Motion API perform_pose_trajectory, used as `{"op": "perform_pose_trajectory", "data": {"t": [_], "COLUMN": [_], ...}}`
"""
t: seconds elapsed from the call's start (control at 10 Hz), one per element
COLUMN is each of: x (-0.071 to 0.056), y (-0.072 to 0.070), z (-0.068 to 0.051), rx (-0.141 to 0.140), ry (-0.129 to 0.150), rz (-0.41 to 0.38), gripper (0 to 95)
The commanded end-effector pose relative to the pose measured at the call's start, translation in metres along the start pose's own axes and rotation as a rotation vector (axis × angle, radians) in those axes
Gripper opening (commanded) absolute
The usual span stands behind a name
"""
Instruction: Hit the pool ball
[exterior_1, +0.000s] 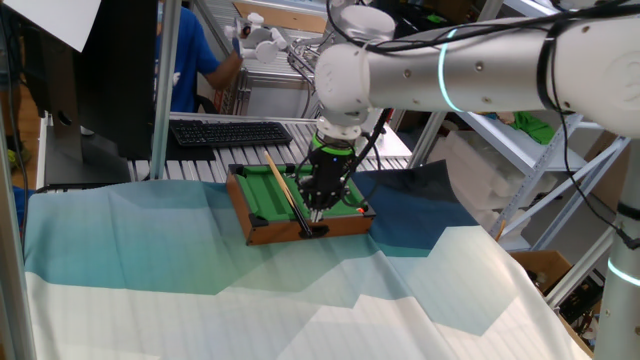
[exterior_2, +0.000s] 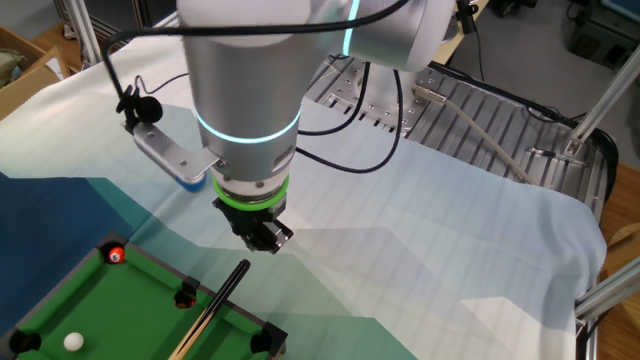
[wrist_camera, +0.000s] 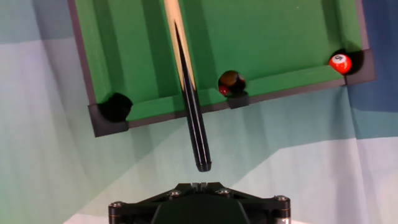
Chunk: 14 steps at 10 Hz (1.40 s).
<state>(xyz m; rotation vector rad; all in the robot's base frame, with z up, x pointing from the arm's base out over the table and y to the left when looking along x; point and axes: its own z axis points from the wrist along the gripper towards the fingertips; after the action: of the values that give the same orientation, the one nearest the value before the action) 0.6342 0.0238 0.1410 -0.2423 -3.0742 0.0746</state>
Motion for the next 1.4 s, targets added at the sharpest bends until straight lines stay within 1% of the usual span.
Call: {"op": "perform_pose_trajectory", "data": {"t": [0.1, 0.2, 0.3, 0.4, 0.7, 0.8, 0.9, 1.0, 1.2, 1.4], "x": [0.0034, 0.0034, 0.0034, 0.0034, 0.0034, 0.0034, 0.0034, 0.0034, 0.0029, -0.0053], "y": [0.0003, 0.0003, 0.0003, 0.0003, 0.0003, 0.0003, 0.0003, 0.0003, 0.0003, 0.0007], "z": [-0.0034, -0.0034, -0.0034, -0.0034, -0.0034, -0.0034, -0.0034, -0.0034, -0.0037, -0.0077], "rx": [-0.005, -0.002, -0.006, -0.006, -0.006, -0.011, -0.013, -0.015, -0.019, -0.015], "ry": [0.004, 0.019, 0.042, 0.040, 0.021, 0.002, -0.012, -0.044, -0.066, -0.059], "rz": [-0.003, -0.002, -0.005, 0.000, 0.022, 0.023, 0.017, 0.002, -0.009, -0.043], "gripper": [0.0, 0.0, 0.0, 0.0, 0.0, 0.0, 0.0, 0.0, 0.0, 0.0]}}
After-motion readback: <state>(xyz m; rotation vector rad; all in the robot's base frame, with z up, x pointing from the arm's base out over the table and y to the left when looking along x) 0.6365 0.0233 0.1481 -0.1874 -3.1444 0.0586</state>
